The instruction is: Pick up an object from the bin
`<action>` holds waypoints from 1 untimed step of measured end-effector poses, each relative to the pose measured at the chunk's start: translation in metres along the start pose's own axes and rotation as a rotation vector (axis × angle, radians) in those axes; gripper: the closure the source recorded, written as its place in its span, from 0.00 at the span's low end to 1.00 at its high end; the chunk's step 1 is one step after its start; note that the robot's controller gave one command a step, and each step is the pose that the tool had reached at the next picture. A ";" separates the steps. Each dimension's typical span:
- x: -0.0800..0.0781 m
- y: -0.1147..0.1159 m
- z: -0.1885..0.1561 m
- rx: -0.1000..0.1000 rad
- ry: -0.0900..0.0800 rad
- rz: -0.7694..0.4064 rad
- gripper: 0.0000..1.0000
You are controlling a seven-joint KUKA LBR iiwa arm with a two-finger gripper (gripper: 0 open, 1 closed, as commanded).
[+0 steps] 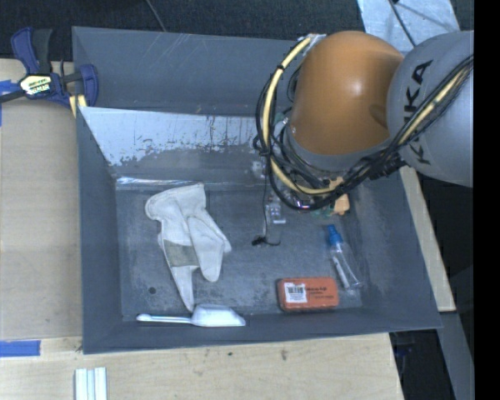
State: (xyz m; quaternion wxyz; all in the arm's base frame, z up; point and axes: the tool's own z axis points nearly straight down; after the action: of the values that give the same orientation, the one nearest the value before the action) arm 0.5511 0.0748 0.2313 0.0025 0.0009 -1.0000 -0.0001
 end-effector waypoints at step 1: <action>-0.001 -0.001 -0.005 -0.001 -0.008 0.002 0.00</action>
Offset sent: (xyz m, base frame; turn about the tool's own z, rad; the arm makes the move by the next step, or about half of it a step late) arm 0.0161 0.0541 -0.1613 -0.3419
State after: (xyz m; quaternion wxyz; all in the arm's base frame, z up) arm 0.5524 0.0743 0.2363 -0.0017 -0.0002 -1.0000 -0.0004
